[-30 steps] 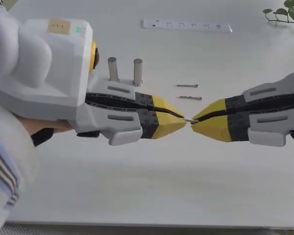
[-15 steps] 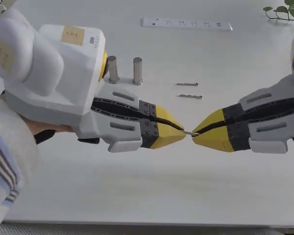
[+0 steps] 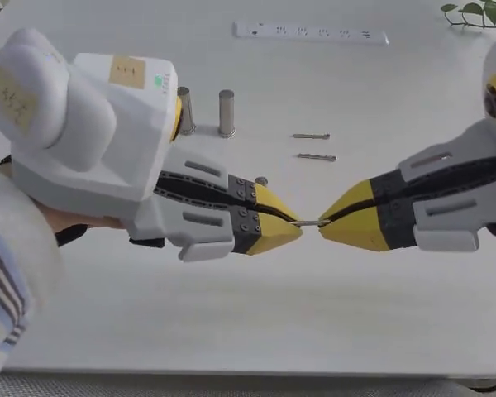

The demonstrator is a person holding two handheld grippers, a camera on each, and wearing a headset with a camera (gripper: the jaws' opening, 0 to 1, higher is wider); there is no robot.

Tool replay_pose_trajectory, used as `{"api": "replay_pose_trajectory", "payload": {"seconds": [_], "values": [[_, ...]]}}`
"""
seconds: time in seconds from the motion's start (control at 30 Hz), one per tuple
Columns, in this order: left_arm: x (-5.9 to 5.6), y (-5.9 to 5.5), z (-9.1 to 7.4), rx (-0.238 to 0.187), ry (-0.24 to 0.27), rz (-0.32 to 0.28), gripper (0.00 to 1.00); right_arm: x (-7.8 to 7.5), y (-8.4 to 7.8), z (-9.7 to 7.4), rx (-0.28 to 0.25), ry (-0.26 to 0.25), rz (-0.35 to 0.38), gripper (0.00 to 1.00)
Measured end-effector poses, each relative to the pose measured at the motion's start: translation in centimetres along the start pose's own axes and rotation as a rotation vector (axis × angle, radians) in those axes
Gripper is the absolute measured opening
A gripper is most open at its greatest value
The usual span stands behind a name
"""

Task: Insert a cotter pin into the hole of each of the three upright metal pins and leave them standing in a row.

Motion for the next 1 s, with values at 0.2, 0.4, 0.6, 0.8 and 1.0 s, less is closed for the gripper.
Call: {"api": "replay_pose_trajectory", "payload": {"seconds": [0.2,0.4,0.6,0.8,1.0], "values": [[1.4,-0.6,-0.8,-0.001,0.039,-0.01,0.01,-0.9,-0.2,0.2,0.01,-0.019,-0.003,0.0],[3.7,-2.0,-1.7,0.025,0.071,-0.024,0.04,-3.8,-1.6,0.2,0.081,-0.125,0.019,0.0],[6.0,-2.5,-1.7,0.036,0.14,-0.04,0.14,-5.1,-2.7,1.0,0.121,-0.137,0.01,0.0],[7.9,-3.1,-2.2,0.055,0.195,-0.028,0.23,-6.0,-3.0,1.6,0.146,-0.146,0.01,0.0],[9.4,-4.3,-1.6,0.091,0.185,-0.038,0.18,-6.6,-3.1,2.2,0.166,-0.144,-0.022,0.0]]}}
Point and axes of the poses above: the centre of the closed fingertips' face, and the gripper's own axes: z roughly forward along the fingers, x roughly to its left, y roughly out of its top, the point moved 2 cm from there along -z, roughly backward along the fingers, and after that the axes turned 2 degrees about x, right-handed, at the moved point
